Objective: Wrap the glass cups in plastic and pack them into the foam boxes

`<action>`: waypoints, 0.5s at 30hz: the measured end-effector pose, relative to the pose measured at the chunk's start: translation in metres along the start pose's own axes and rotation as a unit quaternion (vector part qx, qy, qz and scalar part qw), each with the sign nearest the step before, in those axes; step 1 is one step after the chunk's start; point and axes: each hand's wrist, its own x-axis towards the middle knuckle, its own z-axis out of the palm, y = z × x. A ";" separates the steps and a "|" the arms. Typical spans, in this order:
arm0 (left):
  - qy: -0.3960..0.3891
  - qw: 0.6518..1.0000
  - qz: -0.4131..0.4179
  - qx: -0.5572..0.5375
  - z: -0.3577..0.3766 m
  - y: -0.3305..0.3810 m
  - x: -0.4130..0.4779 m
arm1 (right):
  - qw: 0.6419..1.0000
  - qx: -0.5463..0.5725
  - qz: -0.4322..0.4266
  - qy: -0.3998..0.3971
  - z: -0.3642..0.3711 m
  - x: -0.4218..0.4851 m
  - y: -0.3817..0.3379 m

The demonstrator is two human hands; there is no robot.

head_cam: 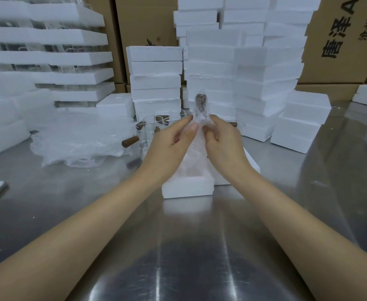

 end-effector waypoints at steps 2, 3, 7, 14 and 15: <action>0.007 1.000 0.004 -0.019 0.001 -0.003 0.000 | 1.000 0.014 0.008 0.003 0.000 -0.001 -0.003; 0.005 1.000 0.007 -0.027 0.002 -0.004 0.000 | 0.999 0.026 0.019 0.004 0.000 -0.001 -0.004; 0.000 0.999 0.008 -0.034 0.005 -0.009 0.002 | 0.996 0.061 0.057 0.002 -0.002 -0.002 -0.004; -0.004 0.994 -0.020 -0.108 0.002 -0.004 0.003 | 0.998 0.050 0.046 0.008 -0.001 0.000 -0.001; 0.006 0.992 -0.028 -0.121 0.001 -0.002 0.004 | 0.998 0.044 0.034 0.009 0.001 0.000 0.000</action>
